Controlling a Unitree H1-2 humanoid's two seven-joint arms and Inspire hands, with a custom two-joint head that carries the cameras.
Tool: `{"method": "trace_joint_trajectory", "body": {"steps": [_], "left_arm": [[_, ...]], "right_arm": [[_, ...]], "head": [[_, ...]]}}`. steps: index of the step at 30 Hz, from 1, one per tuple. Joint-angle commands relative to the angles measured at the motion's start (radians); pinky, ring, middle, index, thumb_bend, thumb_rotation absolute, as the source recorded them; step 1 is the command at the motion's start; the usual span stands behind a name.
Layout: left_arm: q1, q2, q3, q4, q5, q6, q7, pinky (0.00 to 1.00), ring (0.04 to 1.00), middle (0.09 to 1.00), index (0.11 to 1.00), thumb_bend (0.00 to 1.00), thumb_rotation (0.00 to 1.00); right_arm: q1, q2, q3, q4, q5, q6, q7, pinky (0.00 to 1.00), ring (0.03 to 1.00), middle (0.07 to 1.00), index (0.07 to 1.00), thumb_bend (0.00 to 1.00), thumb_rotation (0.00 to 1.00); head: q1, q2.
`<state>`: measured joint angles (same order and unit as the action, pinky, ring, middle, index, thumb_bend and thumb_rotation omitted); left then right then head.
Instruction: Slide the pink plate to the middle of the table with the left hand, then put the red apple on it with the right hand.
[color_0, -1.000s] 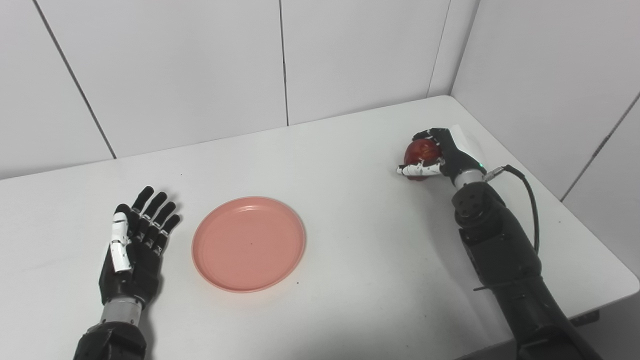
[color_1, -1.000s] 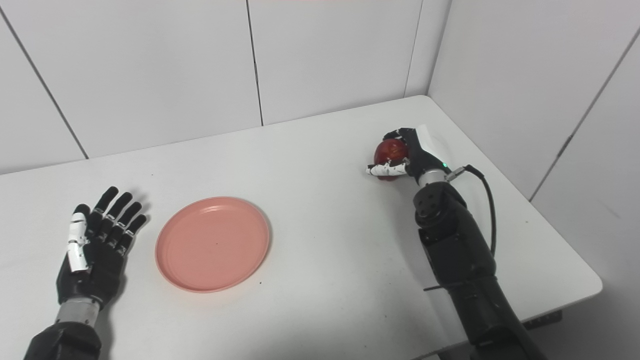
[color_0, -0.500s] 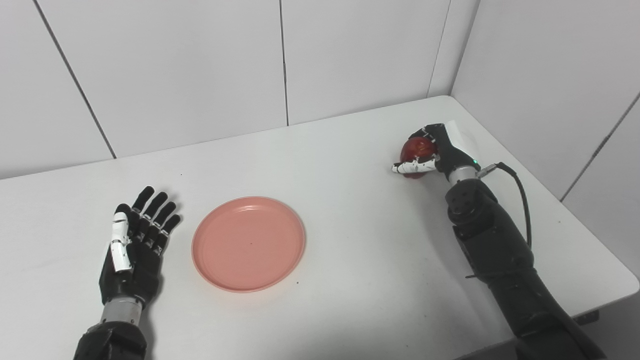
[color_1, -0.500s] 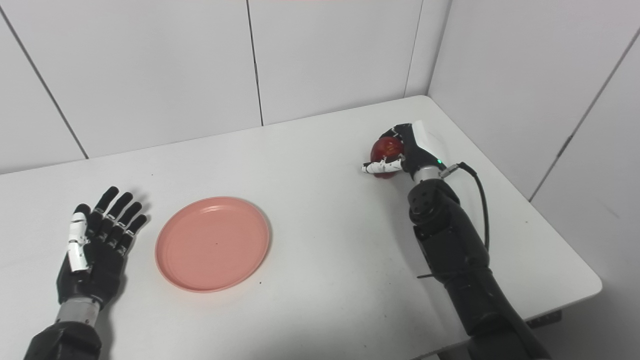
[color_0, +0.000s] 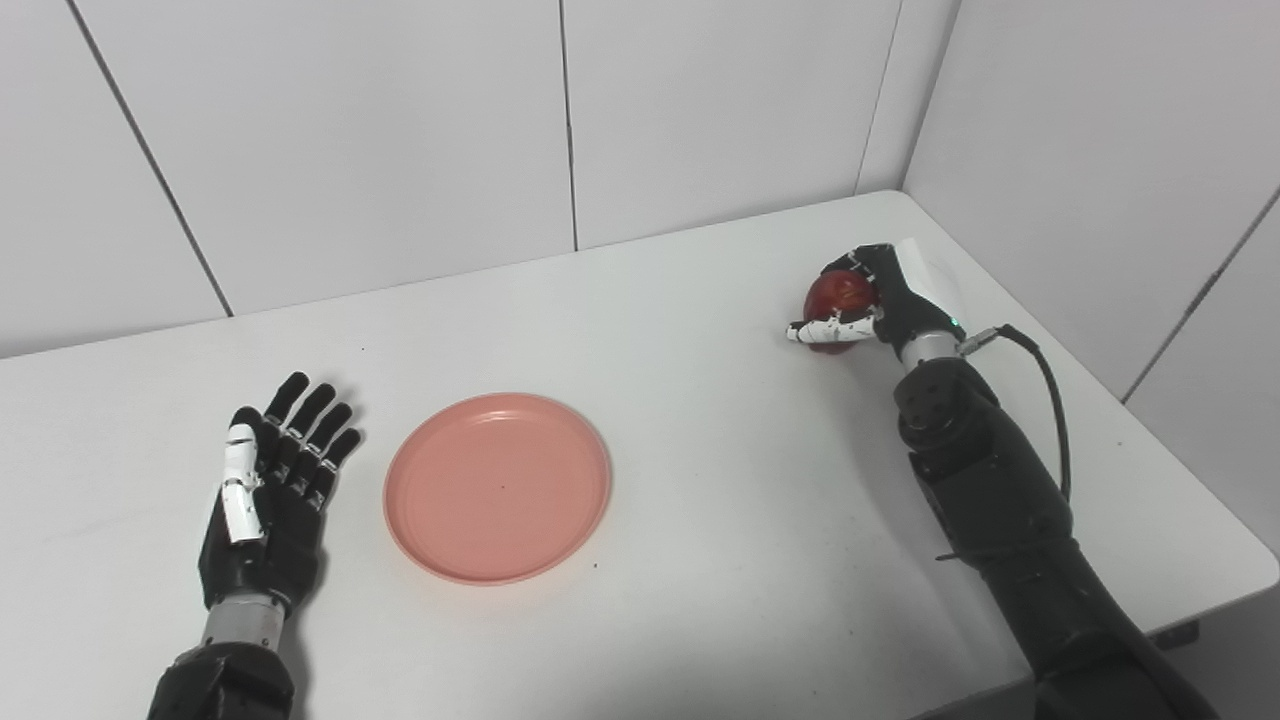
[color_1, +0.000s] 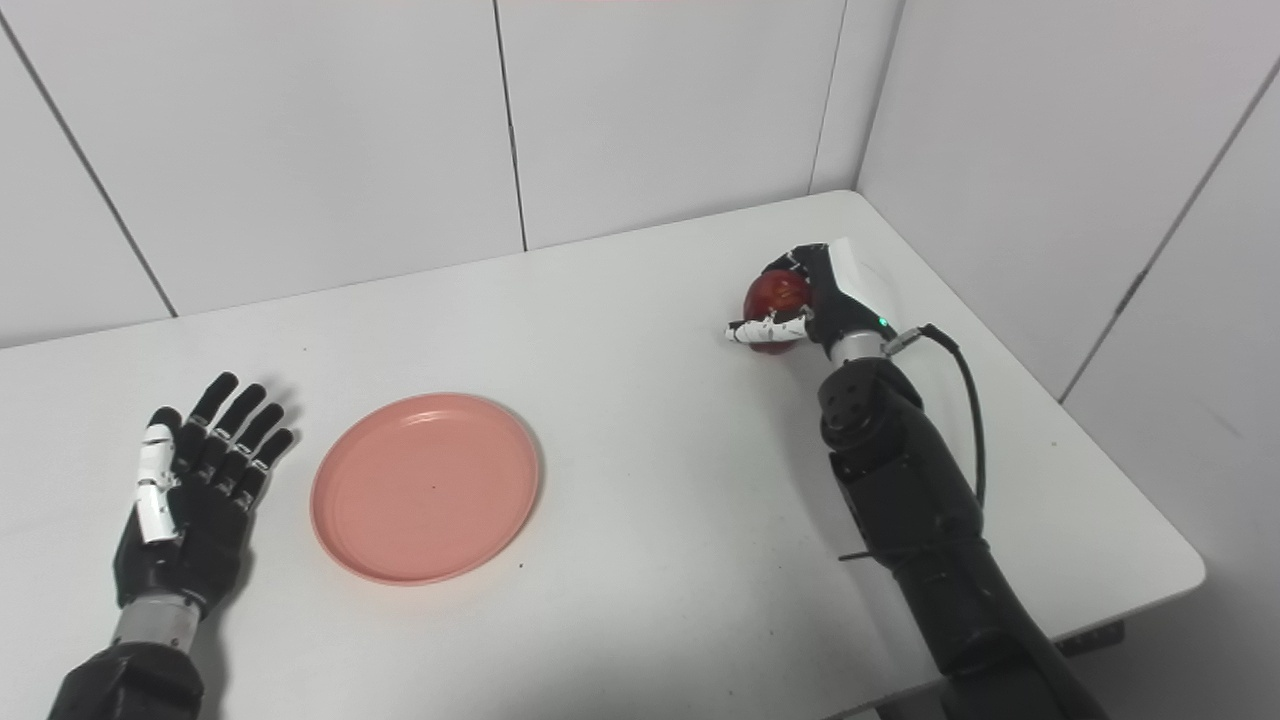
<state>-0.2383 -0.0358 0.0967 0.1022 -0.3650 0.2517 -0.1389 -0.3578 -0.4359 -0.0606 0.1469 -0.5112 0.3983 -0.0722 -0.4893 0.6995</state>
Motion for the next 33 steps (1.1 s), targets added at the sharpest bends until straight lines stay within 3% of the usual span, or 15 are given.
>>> {"method": "trace_joint_trajectory", "body": {"steps": [1, 7, 14, 26, 33], "left_arm": [[0.017, -0.005, -0.004, 0.02, 0.01, 0.031, 0.016, 0.87, 0.87, 0.869, 0.851, 0.36, 1.0], [0.019, -0.011, -0.009, 0.018, 0.016, 0.026, 0.021, 0.88, 0.871, 0.873, 0.854, 0.36, 1.0], [0.023, -0.019, -0.017, 0.005, 0.026, 0.028, 0.035, 0.87, 0.862, 0.866, 0.849, 0.36, 1.0], [0.029, -0.039, -0.04, -0.002, 0.061, 0.005, 0.042, 0.87, 0.873, 0.88, 0.859, 0.36, 1.0], [0.037, -0.07, -0.054, -0.022, 0.091, 0.008, 0.076, 0.86, 0.867, 0.873, 0.855, 0.37, 1.0]], "right_arm": [[-0.035, -0.034, -0.005, -0.068, -0.01, 0.01, 0.001, 0.4, 0.475, 0.521, 0.486, 0.52, 0.13], [-0.033, -0.023, -0.006, -0.185, -0.031, 0.067, 0.055, 0.39, 0.456, 0.507, 0.487, 0.51, 0.13], [-0.04, 0.006, -0.012, -0.293, -0.072, 0.071, 0.134, 0.38, 0.449, 0.496, 0.487, 0.51, 0.13], [-0.084, 0.056, 0.069, -0.405, -0.093, 0.07, 0.238, 0.37, 0.443, 0.489, 0.486, 0.51, 0.13], [-0.113, 0.113, 0.121, -0.431, -0.111, 0.07, 0.267, 0.39, 0.451, 0.49, 0.486, 0.51, 0.13]], "head": [[0.007, -0.001], [0.018, -0.003], [0.037, -0.004], [0.118, -0.009], [0.207, -0.004]]}}
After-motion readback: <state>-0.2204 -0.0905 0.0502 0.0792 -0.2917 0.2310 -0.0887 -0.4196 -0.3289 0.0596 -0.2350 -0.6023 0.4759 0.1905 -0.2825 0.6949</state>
